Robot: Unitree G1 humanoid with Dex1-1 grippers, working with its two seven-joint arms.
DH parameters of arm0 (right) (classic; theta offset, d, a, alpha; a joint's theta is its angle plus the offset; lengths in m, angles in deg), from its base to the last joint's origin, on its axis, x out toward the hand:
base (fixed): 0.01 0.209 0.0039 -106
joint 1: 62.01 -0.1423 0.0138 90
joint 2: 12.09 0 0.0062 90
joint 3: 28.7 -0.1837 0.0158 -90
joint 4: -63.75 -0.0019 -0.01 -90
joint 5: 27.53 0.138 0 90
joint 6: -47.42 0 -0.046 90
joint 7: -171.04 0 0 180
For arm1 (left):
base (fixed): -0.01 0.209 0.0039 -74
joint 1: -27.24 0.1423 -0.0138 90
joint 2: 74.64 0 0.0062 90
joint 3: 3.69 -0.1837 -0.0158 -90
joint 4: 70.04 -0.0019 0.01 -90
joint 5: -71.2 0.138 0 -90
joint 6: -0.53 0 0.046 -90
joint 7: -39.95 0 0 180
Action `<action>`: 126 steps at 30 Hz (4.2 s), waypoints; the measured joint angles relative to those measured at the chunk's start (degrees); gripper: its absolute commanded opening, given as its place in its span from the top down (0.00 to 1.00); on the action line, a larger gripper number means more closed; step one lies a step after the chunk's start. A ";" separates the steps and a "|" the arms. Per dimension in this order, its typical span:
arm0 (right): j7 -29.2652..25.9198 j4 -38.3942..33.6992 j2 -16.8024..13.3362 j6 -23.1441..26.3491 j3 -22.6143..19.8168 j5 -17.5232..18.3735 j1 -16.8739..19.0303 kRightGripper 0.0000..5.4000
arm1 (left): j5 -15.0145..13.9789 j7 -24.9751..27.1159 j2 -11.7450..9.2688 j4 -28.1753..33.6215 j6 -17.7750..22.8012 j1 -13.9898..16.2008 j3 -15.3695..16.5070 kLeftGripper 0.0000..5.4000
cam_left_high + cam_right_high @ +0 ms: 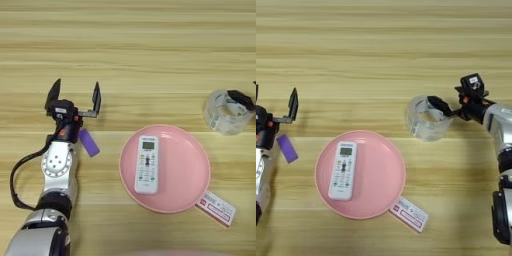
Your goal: Move the objects on the table
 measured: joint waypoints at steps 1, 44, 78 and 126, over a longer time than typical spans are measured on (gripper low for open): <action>0.13 1.05 -0.06 -0.39 0.20 -0.60 -0.25 0.00 | 0.01 -0.03 0.02 0.06 0.00 0.07 -0.02 0.00; -3.44 14.95 0.50 -3.82 6.78 -7.72 -7.55 0.71 | 0.01 -0.89 0.93 1.61 0.00 0.55 -0.54 0.00; -7.16 -15.65 2.15 5.53 6.00 -5.34 2.59 0.72 | -0.90 2.22 0.91 1.52 1.23 0.55 -0.59 0.00; 0.60 -47.70 6.19 13.85 18.22 -10.36 9.06 0.72 | -15.70 19.48 -11.40 61.87 89.77 -4.56 -20.16 0.00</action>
